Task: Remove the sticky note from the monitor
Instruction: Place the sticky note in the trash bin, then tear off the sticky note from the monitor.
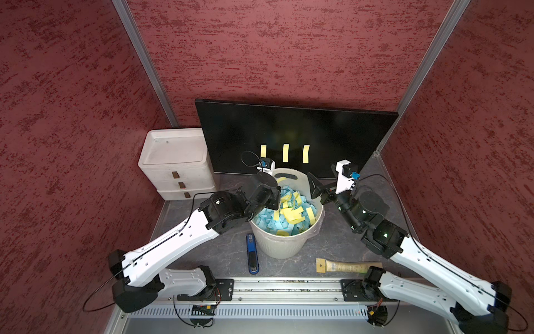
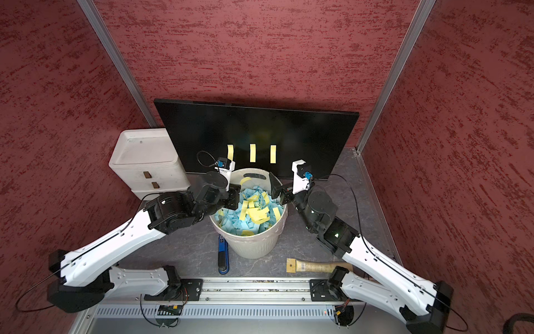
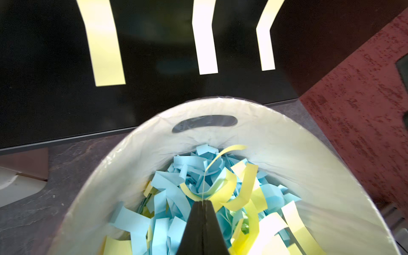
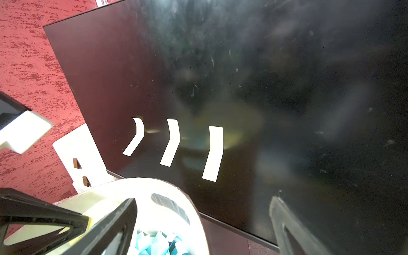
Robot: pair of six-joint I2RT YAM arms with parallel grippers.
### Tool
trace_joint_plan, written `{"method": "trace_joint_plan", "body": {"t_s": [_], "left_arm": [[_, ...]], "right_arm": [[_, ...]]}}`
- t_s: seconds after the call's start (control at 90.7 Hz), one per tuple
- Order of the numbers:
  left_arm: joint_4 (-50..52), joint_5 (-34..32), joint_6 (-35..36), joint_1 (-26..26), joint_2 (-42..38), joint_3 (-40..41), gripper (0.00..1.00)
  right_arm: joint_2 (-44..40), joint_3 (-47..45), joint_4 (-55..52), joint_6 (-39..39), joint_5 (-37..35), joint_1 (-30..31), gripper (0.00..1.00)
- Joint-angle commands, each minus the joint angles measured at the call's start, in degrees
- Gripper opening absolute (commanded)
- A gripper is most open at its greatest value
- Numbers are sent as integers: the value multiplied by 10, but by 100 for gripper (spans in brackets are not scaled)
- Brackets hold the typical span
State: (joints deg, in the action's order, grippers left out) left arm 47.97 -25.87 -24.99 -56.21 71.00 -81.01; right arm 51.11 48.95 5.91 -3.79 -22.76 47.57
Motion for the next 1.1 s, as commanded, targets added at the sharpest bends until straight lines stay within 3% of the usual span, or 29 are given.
{"method": "trace_joint_plan", "body": {"t_s": [0.0, 0.121, 0.209, 0.441, 0.738, 0.893, 0.97, 1.091], "left_arm": [[17, -42, 14, 1, 11, -14, 6], [7, -34, 17, 8, 15, -11, 33], [-1, -26, 22, 15, 15, -10, 44], [-27, 22, 32, 38, -2, -2, 60], [-91, 166, 23, 107, -58, 55, 79], [-141, 275, 5, 158, -85, 91, 87], [-164, 330, -4, 177, -92, 102, 99], [-186, 374, -9, 188, -91, 103, 100]], "right_arm": [[-5, -7, 14, -13, 14, -14, 98], [-18, -12, 1, -19, 16, -23, 99], [-27, -15, -8, -23, 17, -30, 98], [-33, -15, -23, -37, 21, -43, 99], [-16, 5, -42, -69, 42, -52, 98], [-10, 26, -72, -86, 101, -54, 98], [-10, 39, -93, -85, 151, -54, 98], [-5, 64, -121, -75, 260, -55, 96]]}}
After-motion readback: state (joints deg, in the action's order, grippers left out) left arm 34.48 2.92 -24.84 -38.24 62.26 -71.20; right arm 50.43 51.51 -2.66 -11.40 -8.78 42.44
